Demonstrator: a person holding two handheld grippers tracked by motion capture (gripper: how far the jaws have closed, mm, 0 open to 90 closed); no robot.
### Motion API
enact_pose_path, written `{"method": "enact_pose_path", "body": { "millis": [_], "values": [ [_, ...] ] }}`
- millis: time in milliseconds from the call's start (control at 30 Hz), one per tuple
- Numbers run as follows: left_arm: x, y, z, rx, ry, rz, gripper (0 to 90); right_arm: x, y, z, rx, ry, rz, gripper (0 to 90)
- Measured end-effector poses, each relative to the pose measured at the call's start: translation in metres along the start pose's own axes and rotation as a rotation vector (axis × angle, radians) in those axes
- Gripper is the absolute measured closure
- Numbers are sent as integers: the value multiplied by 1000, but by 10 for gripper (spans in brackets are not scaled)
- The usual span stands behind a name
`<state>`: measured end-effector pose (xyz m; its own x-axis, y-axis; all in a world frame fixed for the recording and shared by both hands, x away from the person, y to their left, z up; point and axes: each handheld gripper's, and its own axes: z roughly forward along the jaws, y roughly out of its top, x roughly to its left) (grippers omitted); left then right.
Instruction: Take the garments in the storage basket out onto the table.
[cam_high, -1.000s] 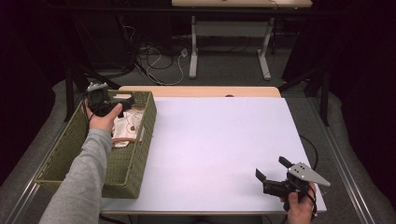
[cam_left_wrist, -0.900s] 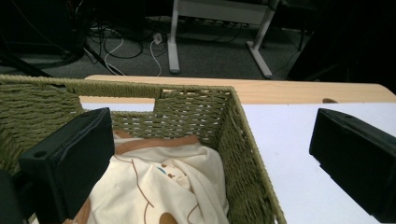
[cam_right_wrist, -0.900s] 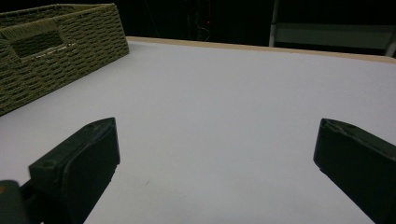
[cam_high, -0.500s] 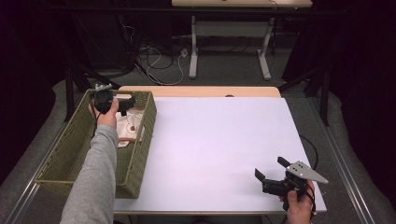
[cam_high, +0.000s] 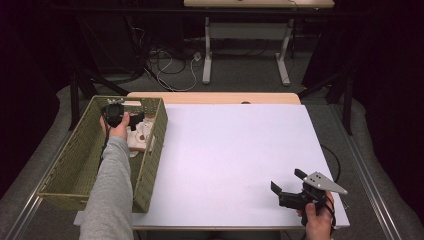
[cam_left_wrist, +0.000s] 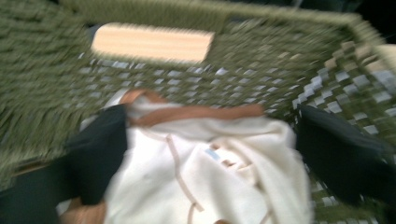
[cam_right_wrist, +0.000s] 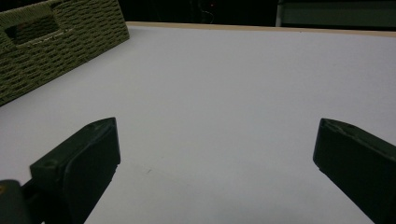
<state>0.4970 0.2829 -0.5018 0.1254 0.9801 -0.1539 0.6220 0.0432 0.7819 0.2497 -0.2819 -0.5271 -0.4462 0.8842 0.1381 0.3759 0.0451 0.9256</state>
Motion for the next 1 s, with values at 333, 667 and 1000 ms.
{"method": "enact_pose_path", "body": {
  "millis": [333,667,1000],
  "values": [
    [5,-12,18,117,42,7,156,-3,0,-1,0,5,0,4],
    [18,-20,21,198,100,-34,32,-2,-1,1,-12,6,6,4],
    [31,-30,24,246,124,-101,4,-3,-1,1,5,24,6,4]
  ]
}}
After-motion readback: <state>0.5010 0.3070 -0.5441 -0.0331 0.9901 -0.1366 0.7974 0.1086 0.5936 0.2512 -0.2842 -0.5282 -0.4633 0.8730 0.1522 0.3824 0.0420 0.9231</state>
